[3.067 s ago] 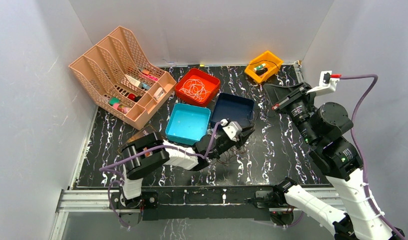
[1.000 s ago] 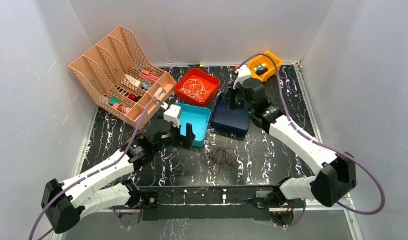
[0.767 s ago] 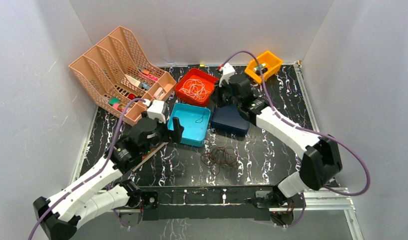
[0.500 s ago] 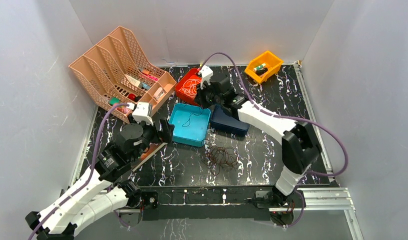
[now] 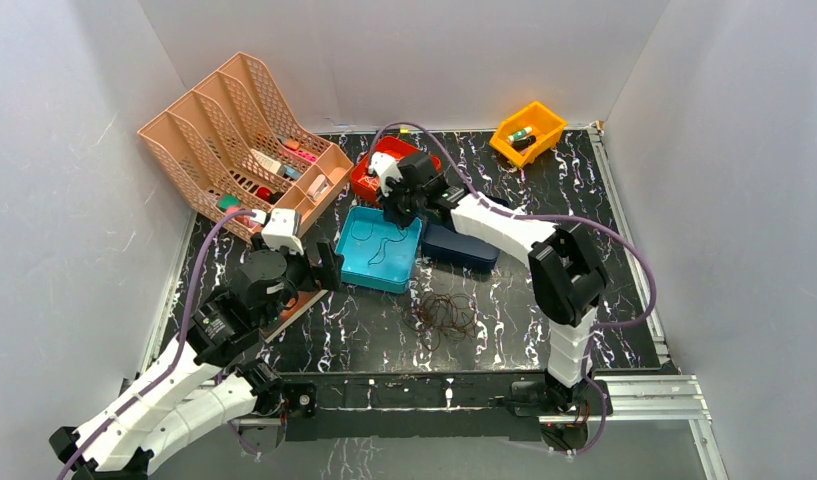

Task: Untangle the cables

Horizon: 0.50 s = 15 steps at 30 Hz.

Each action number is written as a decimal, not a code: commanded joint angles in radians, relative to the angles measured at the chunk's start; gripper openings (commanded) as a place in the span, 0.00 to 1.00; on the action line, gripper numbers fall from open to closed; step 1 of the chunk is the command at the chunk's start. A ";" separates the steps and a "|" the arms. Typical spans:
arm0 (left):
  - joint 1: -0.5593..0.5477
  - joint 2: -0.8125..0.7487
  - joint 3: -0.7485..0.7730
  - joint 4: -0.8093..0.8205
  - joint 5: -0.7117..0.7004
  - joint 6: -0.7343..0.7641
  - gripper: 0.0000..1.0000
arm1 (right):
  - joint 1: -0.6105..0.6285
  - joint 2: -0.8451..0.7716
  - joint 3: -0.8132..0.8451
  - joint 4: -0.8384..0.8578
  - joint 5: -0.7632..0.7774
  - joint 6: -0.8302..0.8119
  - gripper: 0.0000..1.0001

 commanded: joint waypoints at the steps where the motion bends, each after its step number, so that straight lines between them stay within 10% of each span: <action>1: 0.003 -0.001 0.023 -0.016 -0.004 -0.001 0.98 | 0.035 0.055 0.131 -0.148 -0.091 -0.156 0.02; 15: 0.003 -0.023 0.021 -0.033 -0.011 -0.011 0.98 | 0.133 0.274 0.380 -0.445 -0.091 -0.329 0.00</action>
